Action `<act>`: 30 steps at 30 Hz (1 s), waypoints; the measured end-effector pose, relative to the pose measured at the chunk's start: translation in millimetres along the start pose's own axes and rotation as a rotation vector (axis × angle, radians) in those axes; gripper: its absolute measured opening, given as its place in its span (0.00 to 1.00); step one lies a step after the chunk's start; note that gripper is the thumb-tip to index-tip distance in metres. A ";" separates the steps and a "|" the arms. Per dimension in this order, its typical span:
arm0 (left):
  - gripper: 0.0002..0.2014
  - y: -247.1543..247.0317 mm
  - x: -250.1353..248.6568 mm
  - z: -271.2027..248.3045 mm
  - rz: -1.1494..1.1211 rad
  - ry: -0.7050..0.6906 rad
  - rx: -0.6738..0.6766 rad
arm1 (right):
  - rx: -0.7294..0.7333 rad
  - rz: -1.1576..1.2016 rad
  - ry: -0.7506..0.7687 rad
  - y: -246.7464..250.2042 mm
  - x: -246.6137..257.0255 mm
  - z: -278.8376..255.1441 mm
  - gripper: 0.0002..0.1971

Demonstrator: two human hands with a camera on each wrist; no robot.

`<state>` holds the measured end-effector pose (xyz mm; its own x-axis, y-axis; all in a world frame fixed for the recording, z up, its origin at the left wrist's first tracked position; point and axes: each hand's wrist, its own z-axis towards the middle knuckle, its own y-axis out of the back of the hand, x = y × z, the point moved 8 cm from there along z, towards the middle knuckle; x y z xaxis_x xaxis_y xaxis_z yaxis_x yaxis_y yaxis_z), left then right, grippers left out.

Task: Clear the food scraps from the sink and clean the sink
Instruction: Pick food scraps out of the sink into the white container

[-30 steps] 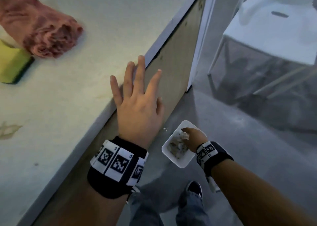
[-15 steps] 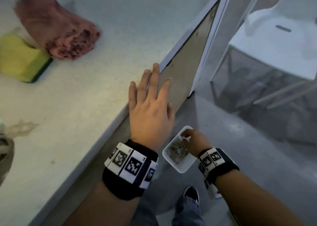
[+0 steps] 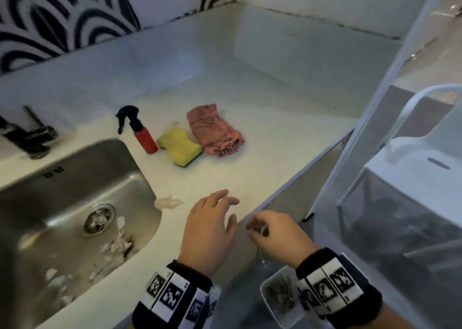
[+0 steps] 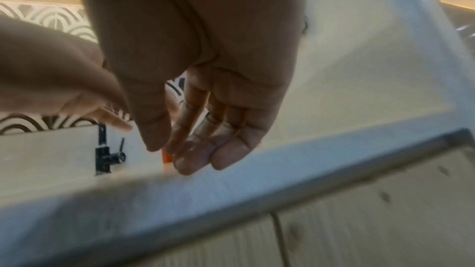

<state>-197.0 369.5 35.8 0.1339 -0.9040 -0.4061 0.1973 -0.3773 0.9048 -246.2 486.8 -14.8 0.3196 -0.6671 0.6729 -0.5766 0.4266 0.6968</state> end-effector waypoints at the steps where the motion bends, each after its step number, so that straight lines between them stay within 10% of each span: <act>1: 0.14 12.0 13.0 -4.5 -0.003 0.033 -0.010 | -0.003 -0.015 0.044 6.0 19.6 1.7 0.06; 7: 0.14 83.8 94.0 -26.3 0.010 0.196 -0.097 | 0.040 -0.168 0.201 3.2 116.1 44.3 0.10; 16: 0.14 131.1 219.3 -37.3 0.007 0.400 -0.116 | 0.152 -0.438 0.000 -82.4 171.4 119.4 0.23; 30: 0.11 126.5 341.3 -21.6 -0.076 0.452 0.033 | 0.186 -0.583 0.089 -133.2 240.6 153.6 0.10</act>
<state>-105.3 17.5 8.9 0.5315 -0.6977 -0.4802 0.1932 -0.4521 0.8708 -208.0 175.7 16.1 0.6785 -0.7015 0.2181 -0.4070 -0.1118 0.9066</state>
